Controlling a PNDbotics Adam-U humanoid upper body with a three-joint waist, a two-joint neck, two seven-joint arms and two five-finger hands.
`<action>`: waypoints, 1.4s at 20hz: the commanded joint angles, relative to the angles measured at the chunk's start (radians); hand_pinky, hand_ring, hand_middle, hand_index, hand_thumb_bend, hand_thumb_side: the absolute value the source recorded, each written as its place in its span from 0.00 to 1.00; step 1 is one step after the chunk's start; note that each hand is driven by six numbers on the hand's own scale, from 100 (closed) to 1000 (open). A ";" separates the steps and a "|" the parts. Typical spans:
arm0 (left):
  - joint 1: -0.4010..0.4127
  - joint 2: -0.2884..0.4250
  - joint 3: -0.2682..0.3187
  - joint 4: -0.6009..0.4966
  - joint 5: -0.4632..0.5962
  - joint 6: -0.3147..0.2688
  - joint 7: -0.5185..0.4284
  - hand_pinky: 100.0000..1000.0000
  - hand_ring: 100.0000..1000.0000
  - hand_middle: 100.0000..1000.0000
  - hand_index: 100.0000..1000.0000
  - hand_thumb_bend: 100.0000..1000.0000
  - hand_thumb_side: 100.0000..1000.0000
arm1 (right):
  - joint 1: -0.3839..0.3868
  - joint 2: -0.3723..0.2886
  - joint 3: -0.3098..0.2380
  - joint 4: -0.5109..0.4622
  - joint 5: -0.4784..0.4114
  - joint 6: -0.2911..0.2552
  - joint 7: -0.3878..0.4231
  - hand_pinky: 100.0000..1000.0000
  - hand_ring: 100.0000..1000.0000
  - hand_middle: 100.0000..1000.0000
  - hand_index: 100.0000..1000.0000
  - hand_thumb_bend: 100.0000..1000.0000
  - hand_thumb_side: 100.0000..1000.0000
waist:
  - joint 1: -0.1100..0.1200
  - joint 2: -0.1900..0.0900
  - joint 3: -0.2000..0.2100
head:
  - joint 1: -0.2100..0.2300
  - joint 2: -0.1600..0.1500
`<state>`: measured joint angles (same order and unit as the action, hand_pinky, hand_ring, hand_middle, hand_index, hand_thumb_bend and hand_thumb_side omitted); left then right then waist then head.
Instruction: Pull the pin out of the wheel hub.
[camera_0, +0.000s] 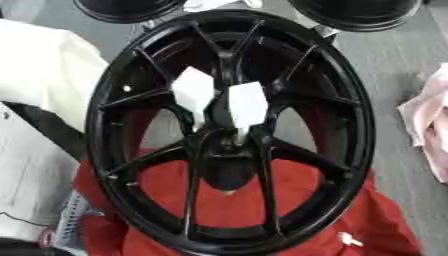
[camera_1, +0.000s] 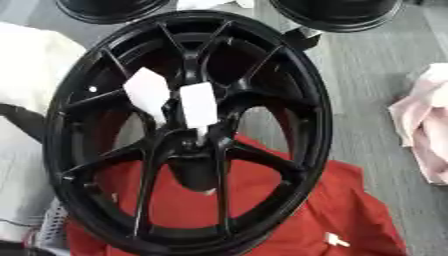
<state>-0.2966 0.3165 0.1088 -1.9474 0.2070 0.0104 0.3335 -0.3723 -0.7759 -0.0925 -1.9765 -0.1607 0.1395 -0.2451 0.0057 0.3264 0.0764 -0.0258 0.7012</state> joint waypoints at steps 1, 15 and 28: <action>-0.001 0.022 0.005 -0.011 -0.004 -0.001 -0.004 0.76 0.66 0.66 0.84 0.04 0.86 | -0.025 -0.126 0.008 -0.024 0.052 -0.007 0.065 0.77 0.65 0.55 0.63 0.00 0.37 | -0.004 -0.026 0.000 | -0.002 -0.004; 0.000 0.040 -0.004 -0.009 -0.008 0.003 -0.011 0.76 0.66 0.66 0.84 0.04 0.86 | -0.181 -0.436 0.111 -0.024 0.195 -0.098 0.427 0.81 0.72 0.60 0.70 0.00 0.24 | -0.027 -0.030 0.009 | -0.011 -0.005; -0.010 0.051 -0.017 -0.009 -0.007 0.009 -0.023 0.76 0.66 0.66 0.84 0.04 0.86 | -0.401 -0.468 0.309 -0.024 0.279 -0.212 0.724 0.83 0.77 0.65 0.73 0.00 0.25 | -0.052 -0.017 0.032 | -0.041 -0.025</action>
<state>-0.2947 0.3362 0.0912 -1.9421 0.2012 0.0200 0.3150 -0.7579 -1.2114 0.2108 -1.9881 0.1054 -0.0662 0.4556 -0.0477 0.3256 0.1076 -0.0601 0.6909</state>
